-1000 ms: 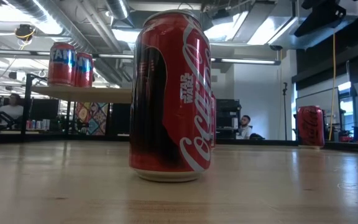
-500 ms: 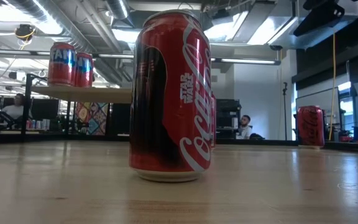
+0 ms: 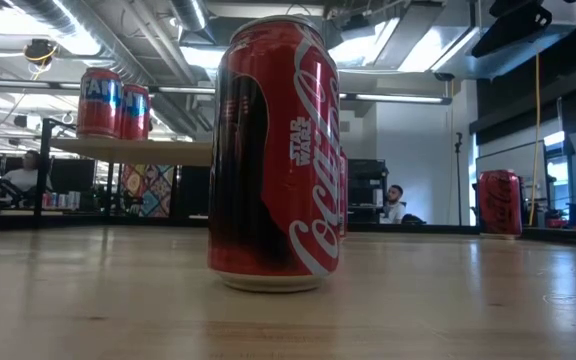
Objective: Place canned beverage on shelf
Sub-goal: Put the bottom red-white soda can on the shelf
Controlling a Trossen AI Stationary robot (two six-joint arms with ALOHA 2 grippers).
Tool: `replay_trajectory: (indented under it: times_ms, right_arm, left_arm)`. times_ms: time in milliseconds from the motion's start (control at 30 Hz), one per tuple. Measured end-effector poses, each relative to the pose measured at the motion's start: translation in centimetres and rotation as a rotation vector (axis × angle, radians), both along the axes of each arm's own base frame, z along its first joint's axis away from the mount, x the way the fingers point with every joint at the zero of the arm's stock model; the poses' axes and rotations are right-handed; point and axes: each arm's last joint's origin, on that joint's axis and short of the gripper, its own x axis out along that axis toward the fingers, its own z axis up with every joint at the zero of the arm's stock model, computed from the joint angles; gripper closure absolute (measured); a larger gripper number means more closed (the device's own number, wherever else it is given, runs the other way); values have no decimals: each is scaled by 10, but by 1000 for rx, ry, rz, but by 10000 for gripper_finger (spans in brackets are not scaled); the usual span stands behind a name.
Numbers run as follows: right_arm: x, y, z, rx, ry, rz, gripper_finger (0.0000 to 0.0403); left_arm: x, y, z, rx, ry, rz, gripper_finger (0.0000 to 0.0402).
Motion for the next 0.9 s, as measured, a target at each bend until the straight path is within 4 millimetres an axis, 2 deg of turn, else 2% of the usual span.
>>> replay_trajectory:
  times_ms: [233,333,400,633,900]
  right_arm:
    - [0,0,0,-12,6,18,36]
    - [0,0,0,-4,11,27,36]
    - [0,0,-1,-6,15,28,36]
    - [-2,-1,-3,-20,44,27,36]
    - [-3,-1,-3,-20,58,30,36]
  left_arm:
    - [25,-34,23,85,74,9,21]
    - [34,-43,23,109,150,57,21]
    - [40,-48,15,112,218,81,21]
    - [59,-61,-33,54,455,157,21]
    - [80,-72,-72,-39,529,255,21]
